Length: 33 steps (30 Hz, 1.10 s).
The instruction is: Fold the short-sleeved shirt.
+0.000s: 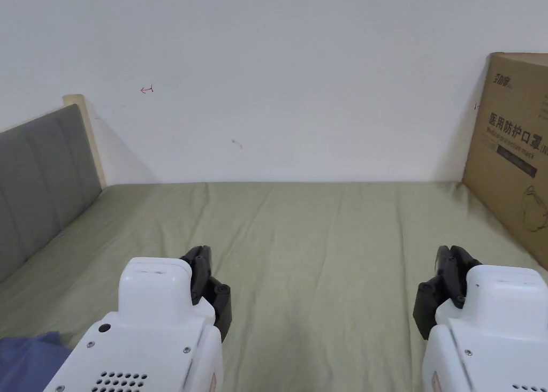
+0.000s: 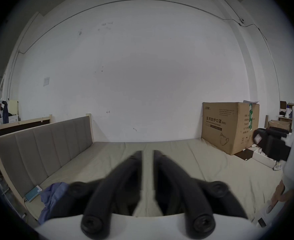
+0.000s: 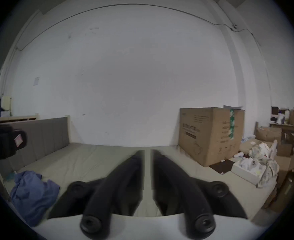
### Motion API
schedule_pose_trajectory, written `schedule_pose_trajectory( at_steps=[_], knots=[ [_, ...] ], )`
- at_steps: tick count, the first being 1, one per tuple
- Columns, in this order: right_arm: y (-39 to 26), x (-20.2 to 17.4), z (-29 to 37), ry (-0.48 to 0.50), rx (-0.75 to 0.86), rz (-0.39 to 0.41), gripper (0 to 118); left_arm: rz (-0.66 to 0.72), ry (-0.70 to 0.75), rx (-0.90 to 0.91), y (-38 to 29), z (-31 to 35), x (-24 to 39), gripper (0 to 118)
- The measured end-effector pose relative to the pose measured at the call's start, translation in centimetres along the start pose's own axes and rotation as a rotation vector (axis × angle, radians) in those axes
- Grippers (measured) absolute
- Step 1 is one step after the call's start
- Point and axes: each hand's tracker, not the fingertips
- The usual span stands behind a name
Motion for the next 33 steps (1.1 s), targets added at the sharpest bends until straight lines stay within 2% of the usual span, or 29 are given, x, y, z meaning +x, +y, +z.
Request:
schedule_pose_trajectory(
  at_steps=[1,2,5,8,10,12,21,27,33],
  knots=[
    [0.0,0.6,-0.5,0.074,-0.018,-0.042,9,-0.002,0.002,0.013,-0.1,0.2,0.0,0],
    [0.1,0.9,-1.0,0.105,-0.059,-0.055,9,0.001,-0.003,0.015,0.0,0.2,-0.2,0],
    [0.0,1.3,-1.2,0.097,-0.061,-0.054,7,0.016,-0.030,0.015,0.2,0.1,-0.2,0],
    [0.0,1.5,-1.4,0.142,-0.080,-0.057,4,0.012,-0.016,0.019,0.3,0.0,-0.1,0],
    [0.0,1.2,-1.4,0.149,-0.077,-0.033,1,0.009,-0.009,0.018,0.4,-0.2,-0.1,0],
    [0.1,0.9,-1.4,0.163,-0.079,-0.011,1,0.012,-0.006,0.013,0.5,-0.2,-0.2,0],
    [0.8,-0.5,-1.4,0.230,-0.071,-0.015,1,0.006,0.079,0.018,0.8,0.2,-1.8,0],
    [1.0,-4.4,-1.4,0.377,-0.072,0.034,1,0.015,0.195,0.024,1.2,2.1,-5.2,0],
    [0.5,-10.8,-1.0,0.605,-0.101,0.033,1,-0.007,0.384,-0.001,1.2,5.7,-9.8,0]
  ],
)
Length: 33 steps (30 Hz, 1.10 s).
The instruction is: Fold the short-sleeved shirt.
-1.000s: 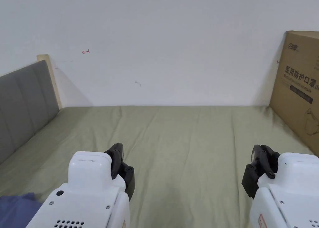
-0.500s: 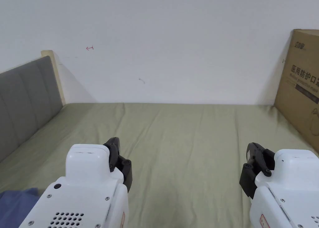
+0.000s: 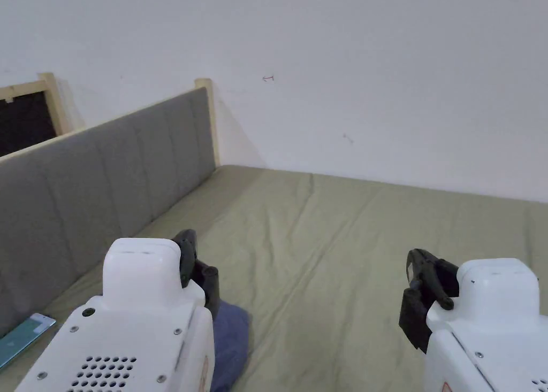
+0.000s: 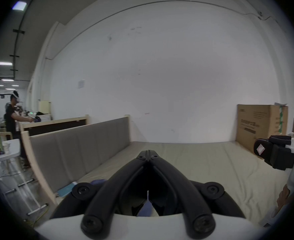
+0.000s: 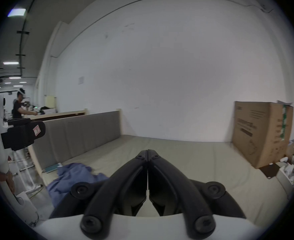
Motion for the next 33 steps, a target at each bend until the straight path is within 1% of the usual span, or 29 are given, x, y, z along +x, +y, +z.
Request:
schedule_pose_trajectory(
  at_steps=[5,7,8,10,11,12,13,14,17,19,22,23,24,25,26,27,28,29,30,31,32,33],
  knots=[
    [-1.2,-4.9,-1.9,0.127,-0.038,0.067,1,0.037,0.127,-0.024,-0.1,1.2,-4.3,0],
    [-1.7,-6.1,-2.3,0.158,-0.051,0.071,1,0.023,0.157,-0.037,-0.3,1.4,-5.3,0],
    [-1.9,-6.3,-2.5,0.161,-0.057,0.066,1,0.021,0.167,-0.040,-0.5,1.4,-5.7,0],
    [-2.2,-6.3,-3.5,0.246,-0.137,0.033,1,0.021,0.179,-0.054,-0.9,1.4,-6.3,0],
    [-2.5,-5.9,-4.0,0.283,-0.163,-0.006,1,0.027,0.184,-0.061,-1.2,1.2,-6.4,0],
    [-2.8,-5.7,-4.2,0.292,-0.168,-0.049,1,0.031,0.185,-0.067,-1.6,1.0,-6.5,0],
    [-3.0,-5.6,-4.3,0.264,-0.172,-0.069,1,0.031,0.183,-0.080,-1.9,0.8,-6.6,0],
    [-3.2,-5.6,-4.3,0.236,-0.160,-0.066,1,0.025,0.183,-0.101,-2.3,0.4,-6.6,0],
    [-3.4,-5.5,-4.5,0.211,-0.158,-0.017,1,0.020,0.177,-0.178,-4.0,-1.4,-6.8,0],
    [-3.5,-5.3,-4.8,0.205,-0.163,-0.016,1,0.055,0.156,-0.274,-5.9,-3.9,-7.2,0],
    [-3.9,-5.2,-5.5,0.210,-0.185,-0.028,1,0.112,0.057,-0.508,-10.9,-10.3,-8.3,0],
    [-4.1,-5.3,-5.7,0.211,-0.192,-0.022,1,0.140,0.052,-0.619,-12.9,-12.4,-8.7,0],
    [-4.3,-5.4,-5.8,0.208,-0.200,-0.007,1,0.181,0.033,-0.690,-15.0,-14.4,-9.0,0],
    [-4.4,-5.4,-5.9,0.207,-0.205,0.007,1,0.192,0.023,-0.743,-16.4,-15.7,-9.1,0],
    [-4.5,-5.4,-6.1,0.201,-0.209,0.019,1,0.174,0.027,-0.799,-18.0,-17.1,-9.1,9],
    [-4.6,-5.3,-6.3,0.195,-0.210,0.021,1,0.151,0.028,-0.832,-19.5,-18.3,-8.9,40],
    [-4.7,-5.3,-6.3,0.183,-0.207,0.018,1,0.114,0.026,-0.856,-20.2,-18.9,-8.6,62],
    [-4.6,-5.1,-6.2,0.171,-0.191,0.006,1,0.082,-0.001,-0.858,-20.9,-19.4,-8.3,70],
    [-4.6,-4.9,-6.1,0.158,-0.159,-0.008,1,0.088,-0.027,-0.853,-21.5,-19.9,-8.2,73],
    [-4.5,-4.8,-6.2,0.151,-0.154,-0.005,1,0.100,-0.046,-0.872,-21.5,-19.9,-7.7,79],
    [-4.3,-4.8,-6.5,0.149,-0.155,0.005,1,0.119,-0.040,-0.895,-21.8,-20.6,-7.5,91],
    [-4.2,-4.8,-6.9,0.146,-0.155,0.019,1,0.151,-0.051,-0.912,-22.4,-21.5,-7.2,107]
  ],
)
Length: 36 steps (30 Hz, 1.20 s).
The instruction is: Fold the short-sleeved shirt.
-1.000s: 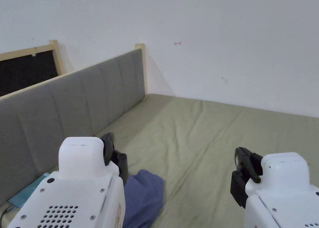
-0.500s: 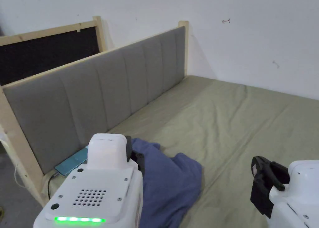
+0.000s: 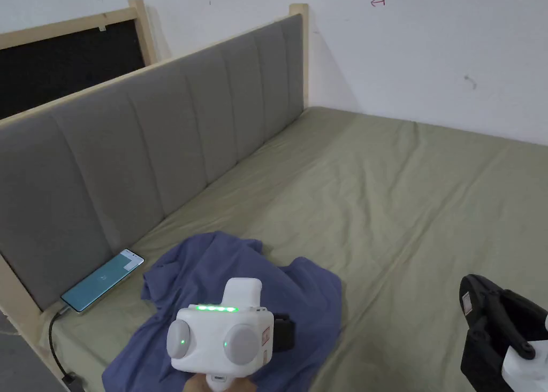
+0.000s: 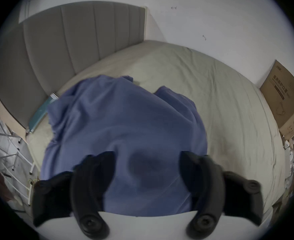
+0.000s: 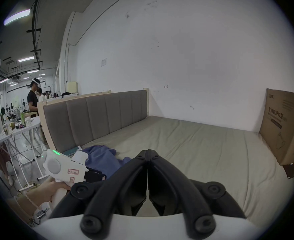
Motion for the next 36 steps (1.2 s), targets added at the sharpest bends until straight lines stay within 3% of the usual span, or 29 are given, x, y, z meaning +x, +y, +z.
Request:
schedule_pose_trajectory(
  at_steps=[6,8,10,12,13,14,15,16,17,21,25,30,36],
  knots=[
    [-1.0,0.5,-1.6,-0.006,-0.064,-0.007,1,0.032,-0.071,-0.057,1.5,-5.5,1.6,109],
    [-1.6,0.8,-1.9,-0.014,-0.087,-0.012,1,-0.037,-0.051,-0.165,1.4,-7.8,2.6,105],
    [-2.0,1.0,-2.2,-0.022,-0.106,-0.008,1,-0.187,0.079,-0.186,0.7,-9.2,3.5,99],
    [-2.4,1.5,-2.2,-0.032,-0.112,-0.016,1,-0.135,0.023,-0.153,1.3,-8.1,3.4,92],
    [-2.5,1.7,-2.2,-0.039,-0.118,-0.023,1,-0.091,0.040,-0.128,1.6,-7.6,3.1,79],
    [-2.6,1.9,-2.3,-0.045,-0.124,-0.032,1,-0.063,0.072,-0.100,1.5,-6.9,2.7,55],
    [-2.7,2.2,-2.4,-0.049,-0.132,-0.041,1,-0.054,0.108,-0.087,1.7,-6.7,2.2,9],
    [-2.7,2.4,-2.3,-0.052,-0.142,-0.050,1,-0.034,0.162,-0.088,1.9,-6.7,1.6,10],
    [-2.8,2.6,-2.2,-0.054,-0.145,-0.059,1,0.032,0.024,-0.138,2.1,-7.2,0.9,10],
    [-3.0,3.7,-1.3,-0.076,-0.149,-0.080,1,0.134,-0.008,-0.154,2.9,-5.3,0.3,10],
    [-2.8,5.4,-0.1,-0.111,-0.147,-0.110,1,0.273,-0.223,-0.080,4.1,-3.3,-1.0,10],
    [-1.8,8.0,2.0,-0.158,-0.101,-0.175,1,0.062,-0.148,0.053,9.4,4.7,4.7,10],
    [-0.3,12.1,6.3,-0.285,-0.007,-0.231,1,0.003,-0.450,0.159,12.9,12.1,15.1,10]
  ],
)
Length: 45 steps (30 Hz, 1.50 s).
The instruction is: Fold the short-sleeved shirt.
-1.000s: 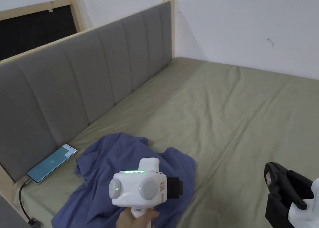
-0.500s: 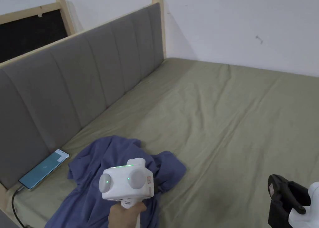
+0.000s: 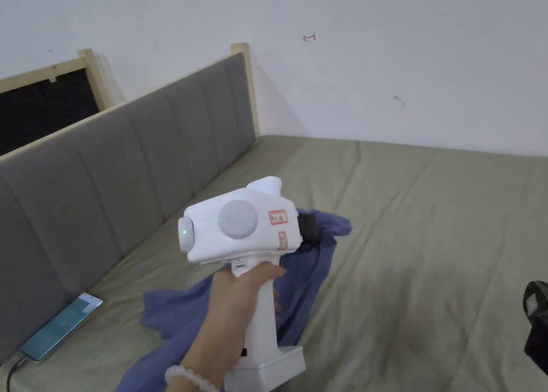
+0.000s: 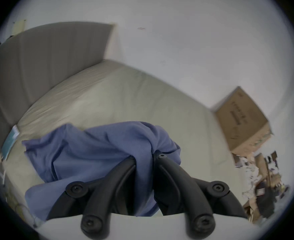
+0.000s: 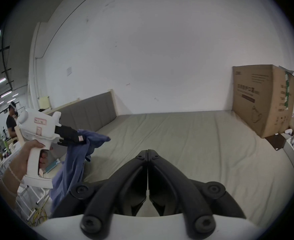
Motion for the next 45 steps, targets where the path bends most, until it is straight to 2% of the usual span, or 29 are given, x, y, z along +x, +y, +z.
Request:
schedule_pose_trajectory(
  at_steps=[3,5,11,13,15,18,20,21,22,24,25,26,29,30,33,35,36,38,43,44,45],
  knots=[
    [1.1,3.2,2.3,-0.076,0.049,-0.026,1,-0.110,-0.139,-0.023,0.4,-1.5,8.0,10],
    [1.7,5.7,4.3,-0.163,0.078,-0.037,1,-0.199,-0.263,-0.052,-0.2,-2.4,14.6,10],
    [1.7,14.0,10.6,-0.402,0.125,-0.128,1,-0.286,-0.601,-0.215,-7.3,-6.6,29.3,10],
    [1.2,16.4,12.5,-0.476,0.127,-0.156,1,-0.334,-0.598,-0.273,-11.6,-8.5,32.2,10],
    [0.5,18.6,14.1,-0.546,0.113,-0.190,1,-0.369,-0.576,-0.432,-17.6,-12.0,33.7,10],
    [-0.8,20.9,15.8,-0.588,0.085,-0.244,1,-0.506,-0.519,-0.593,-26.4,-17.3,33.3,10],
    [-2.0,21.8,16.7,-0.598,0.080,-0.262,1,-0.564,-0.426,-0.734,-31.2,-19.9,31.7,13],
    [-2.4,21.9,16.9,-0.608,0.073,-0.272,1,-0.548,-0.413,-0.778,-32.4,-20.3,30.8,23],
    [-2.9,22.1,16.9,-0.610,0.060,-0.279,1,-0.526,-0.424,-0.805,-33.4,-20.5,29.9,41],
    [-3.6,22.3,16.5,-0.606,0.030,-0.281,1,-0.476,-0.448,-0.785,-33.1,-20.0,29.0,90],
    [-3.8,22.4,16.0,-0.609,0.009,-0.283,1,-0.431,-0.508,-0.769,-32.4,-19.7,29.1,104],
    [-3.9,22.3,15.5,-0.602,-0.004,-0.289,1,-0.429,-0.510,-0.764,-31.3,-19.0,29.2,111],
    [-3.5,21.3,14.0,-0.525,-0.013,-0.303,1,-0.463,-0.511,-0.648,-27.2,-17.1,29.8,110],
    [-3.3,20.7,13.5,-0.503,-0.014,-0.289,1,-0.464,-0.508,-0.613,-25.9,-16.4,29.6,99],
    [-2.6,18.5,11.8,-0.442,-0.031,-0.223,1,-0.426,-0.497,-0.536,-21.9,-14.0,27.3,80],
    [-2.4,16.9,10.4,-0.381,-0.046,-0.214,1,-0.406,-0.422,-0.485,-20.5,-12.4,24.2,17],
    [-2.4,16.2,9.9,-0.358,-0.053,-0.213,1,-0.400,-0.351,-0.447,-20.1,-11.6,22.6,2],
    [-2.6,14.5,8.7,-0.301,-0.069,-0.197,1,-0.372,-0.293,-0.422,-19.8,-10.4,17.8,0],
    [-3.2,11.7,5.3,-0.223,-0.147,-0.128,1,-0.149,-0.146,-0.417,-16.2,-10.0,6.9,0],
    [-3.2,11.2,4.6,-0.215,-0.153,-0.127,1,-0.133,-0.098,-0.389,-14.6,-9.9,5.3,9],
    [-3.2,10.9,4.1,-0.202,-0.154,-0.133,1,-0.126,-0.050,-0.381,-13.2,-10.1,4.1,41]
  ],
)
